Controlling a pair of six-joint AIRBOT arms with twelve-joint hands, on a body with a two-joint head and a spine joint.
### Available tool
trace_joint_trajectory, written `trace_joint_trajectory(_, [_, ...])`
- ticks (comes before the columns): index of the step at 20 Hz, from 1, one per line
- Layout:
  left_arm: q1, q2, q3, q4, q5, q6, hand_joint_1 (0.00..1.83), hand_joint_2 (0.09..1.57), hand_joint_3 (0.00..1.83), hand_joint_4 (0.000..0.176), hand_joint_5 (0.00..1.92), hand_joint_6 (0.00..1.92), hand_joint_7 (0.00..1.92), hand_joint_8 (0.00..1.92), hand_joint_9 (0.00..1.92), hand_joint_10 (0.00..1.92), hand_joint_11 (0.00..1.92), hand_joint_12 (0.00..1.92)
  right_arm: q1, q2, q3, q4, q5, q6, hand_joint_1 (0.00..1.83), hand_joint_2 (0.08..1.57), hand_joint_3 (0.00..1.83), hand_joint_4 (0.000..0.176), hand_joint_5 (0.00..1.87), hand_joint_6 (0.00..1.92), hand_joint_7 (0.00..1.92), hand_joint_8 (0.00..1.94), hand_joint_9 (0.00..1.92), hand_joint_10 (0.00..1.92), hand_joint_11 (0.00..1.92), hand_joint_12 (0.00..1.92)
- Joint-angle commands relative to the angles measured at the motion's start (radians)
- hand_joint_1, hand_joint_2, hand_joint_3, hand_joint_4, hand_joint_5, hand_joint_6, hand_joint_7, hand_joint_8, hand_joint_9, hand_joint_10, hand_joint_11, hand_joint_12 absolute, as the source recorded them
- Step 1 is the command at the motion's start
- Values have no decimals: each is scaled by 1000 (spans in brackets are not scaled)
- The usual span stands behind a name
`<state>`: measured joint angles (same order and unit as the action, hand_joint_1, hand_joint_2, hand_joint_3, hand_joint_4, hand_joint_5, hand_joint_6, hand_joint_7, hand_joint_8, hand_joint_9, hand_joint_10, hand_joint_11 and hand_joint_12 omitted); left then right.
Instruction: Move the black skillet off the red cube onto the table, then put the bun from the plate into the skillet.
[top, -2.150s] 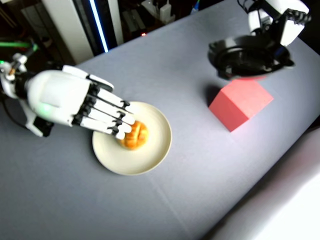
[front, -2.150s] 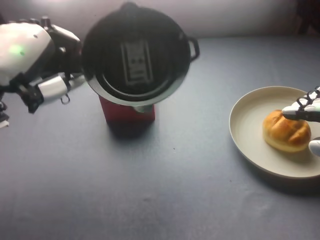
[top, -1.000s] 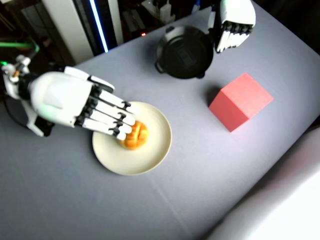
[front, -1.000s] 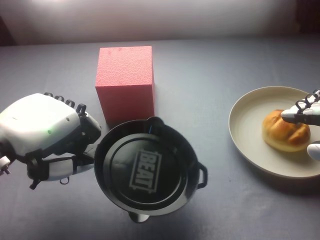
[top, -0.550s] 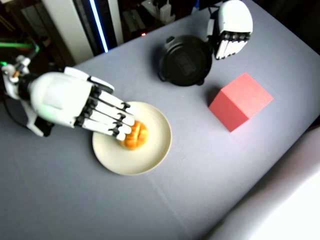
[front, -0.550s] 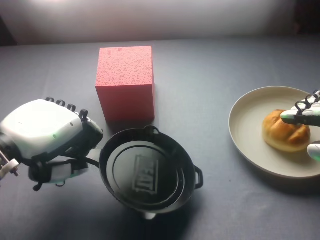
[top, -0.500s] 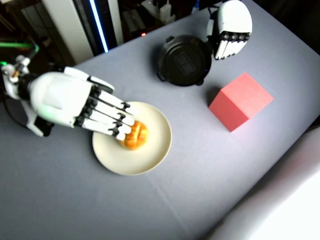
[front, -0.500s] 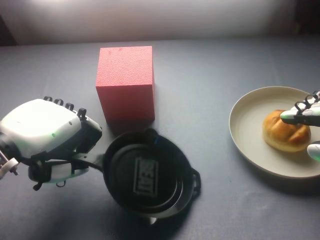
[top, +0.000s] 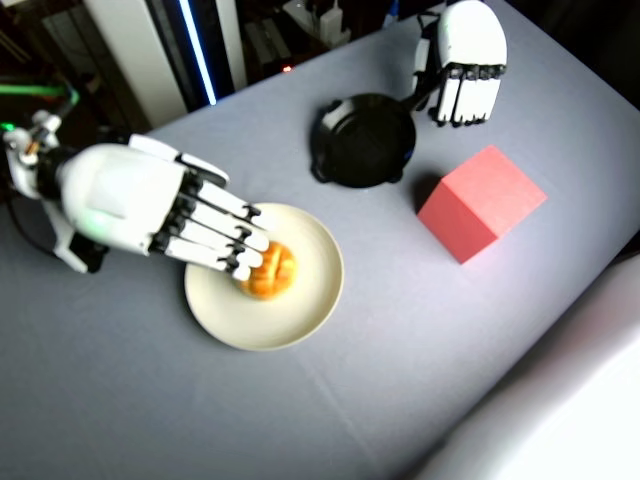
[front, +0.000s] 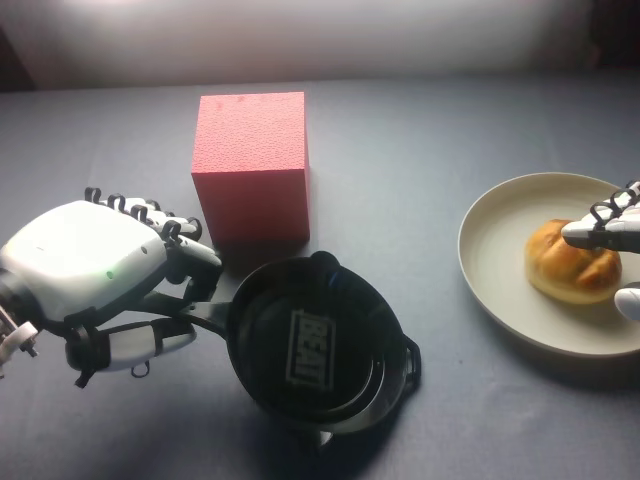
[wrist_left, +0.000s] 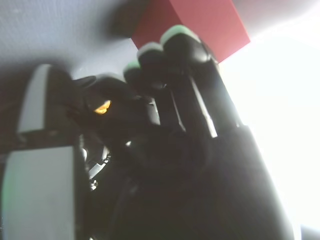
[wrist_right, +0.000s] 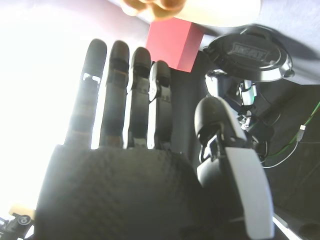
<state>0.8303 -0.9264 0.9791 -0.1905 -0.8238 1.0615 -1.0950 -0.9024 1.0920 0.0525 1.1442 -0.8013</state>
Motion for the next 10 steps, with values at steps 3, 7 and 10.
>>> trace_joint_trajectory(3, [8, 24, -13, 6, -145, 2, 855, 1087, 0, 0, 508, 1186, 440, 1329, 426, 1415, 264, 1712, 7, 3, -3, 20, 116, 8, 277, 1442, 0, 9, 526, 2, 588, 3, 575, 5, 256, 816])
trace_joint_trajectory(7, [22, 40, -28, 6, -165, 2, 843, 1012, 0, 0, 523, 738, 465, 1024, 440, 1084, 196, 1413, 7, 3, -3, 20, 116, 8, 268, 1434, 0, 24, 519, 1, 580, 2, 574, 2, 265, 810])
trace_joint_trajectory(10, [34, 56, -40, 3, -184, 2, 833, 984, 0, 0, 593, 309, 537, 647, 502, 723, 171, 1199, 7, 4, -4, 20, 116, 8, 262, 1435, 0, 26, 518, 2, 575, 1, 564, 2, 243, 830])
